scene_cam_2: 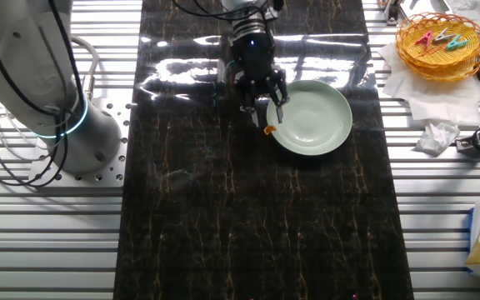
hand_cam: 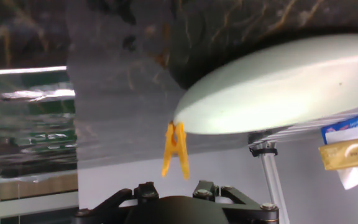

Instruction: Use a clamp

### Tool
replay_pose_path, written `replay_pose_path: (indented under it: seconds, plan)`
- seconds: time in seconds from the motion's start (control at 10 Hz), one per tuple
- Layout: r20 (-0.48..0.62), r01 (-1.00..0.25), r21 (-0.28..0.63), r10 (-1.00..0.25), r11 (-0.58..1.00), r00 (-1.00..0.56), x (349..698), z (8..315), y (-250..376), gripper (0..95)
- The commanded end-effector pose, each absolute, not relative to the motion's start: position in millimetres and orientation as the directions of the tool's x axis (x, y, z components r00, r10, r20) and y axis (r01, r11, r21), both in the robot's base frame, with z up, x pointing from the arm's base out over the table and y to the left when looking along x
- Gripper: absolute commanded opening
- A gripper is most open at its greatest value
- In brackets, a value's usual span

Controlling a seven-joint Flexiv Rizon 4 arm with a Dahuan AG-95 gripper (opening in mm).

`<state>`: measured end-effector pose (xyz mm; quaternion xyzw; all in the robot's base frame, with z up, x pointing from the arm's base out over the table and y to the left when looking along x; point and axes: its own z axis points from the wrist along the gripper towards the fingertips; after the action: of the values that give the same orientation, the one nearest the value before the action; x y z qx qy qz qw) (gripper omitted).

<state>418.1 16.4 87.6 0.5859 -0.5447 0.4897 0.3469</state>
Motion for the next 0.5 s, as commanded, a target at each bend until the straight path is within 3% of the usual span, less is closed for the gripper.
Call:
replay_pose_path:
  seconds: [0.1, 0.5]
  plan:
    - [0.936, -0.98, -0.138, -0.341, -0.143, -0.083, 414.9, 93.4, 17.6, 38.0]
    - [0.831, -0.964, -0.262, -0.517, -0.036, -0.206, 403.4, 117.8, 23.4, 38.0]
